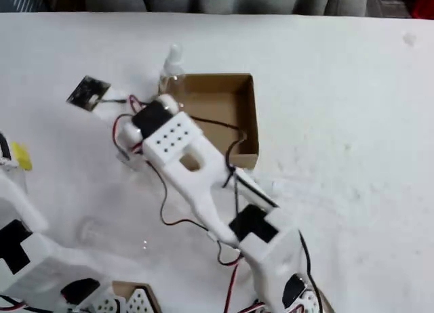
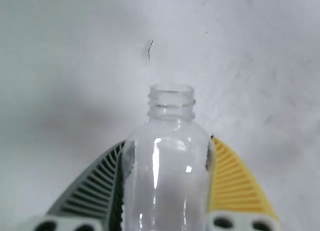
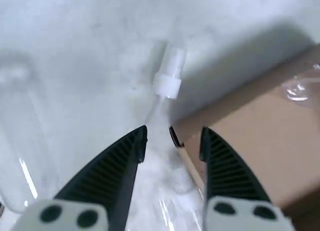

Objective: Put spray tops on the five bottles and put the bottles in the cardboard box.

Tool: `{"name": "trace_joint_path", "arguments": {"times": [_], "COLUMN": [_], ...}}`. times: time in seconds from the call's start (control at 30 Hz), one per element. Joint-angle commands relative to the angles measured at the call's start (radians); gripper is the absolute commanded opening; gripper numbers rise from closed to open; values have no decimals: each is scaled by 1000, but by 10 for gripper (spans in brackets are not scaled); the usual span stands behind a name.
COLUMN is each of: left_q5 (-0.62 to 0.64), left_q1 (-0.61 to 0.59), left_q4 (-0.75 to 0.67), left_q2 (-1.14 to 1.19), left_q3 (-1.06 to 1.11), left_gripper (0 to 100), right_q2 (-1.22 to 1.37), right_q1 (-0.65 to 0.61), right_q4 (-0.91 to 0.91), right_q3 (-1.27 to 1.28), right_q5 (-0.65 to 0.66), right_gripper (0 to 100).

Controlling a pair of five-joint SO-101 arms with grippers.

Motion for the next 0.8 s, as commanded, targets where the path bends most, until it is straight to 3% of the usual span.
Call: {"name": "trace_joint_path", "arguments": {"times": [0.0, 0.2, 0.4, 0.77], "left_q5": [3, 3, -78, -80], "left_q1": [-22, -45, -82, -114], "left_q4": [-32, -52, -54, -89], "left_q2": [-22, -28, -22, -22], "left_q3": [-61, -63, -55, -54], "left_gripper": [20, 20, 20, 20], "right_q2": [16, 74, 153, 266], "right_q1": [-1, -16, -16, -16], "right_q4": [-81, -139, -213, -317], "right_q3": [-5, -5, -5, -5], "right_q5": [-92, -183, -183, -183], "right_gripper": [176, 269, 269, 269]}}
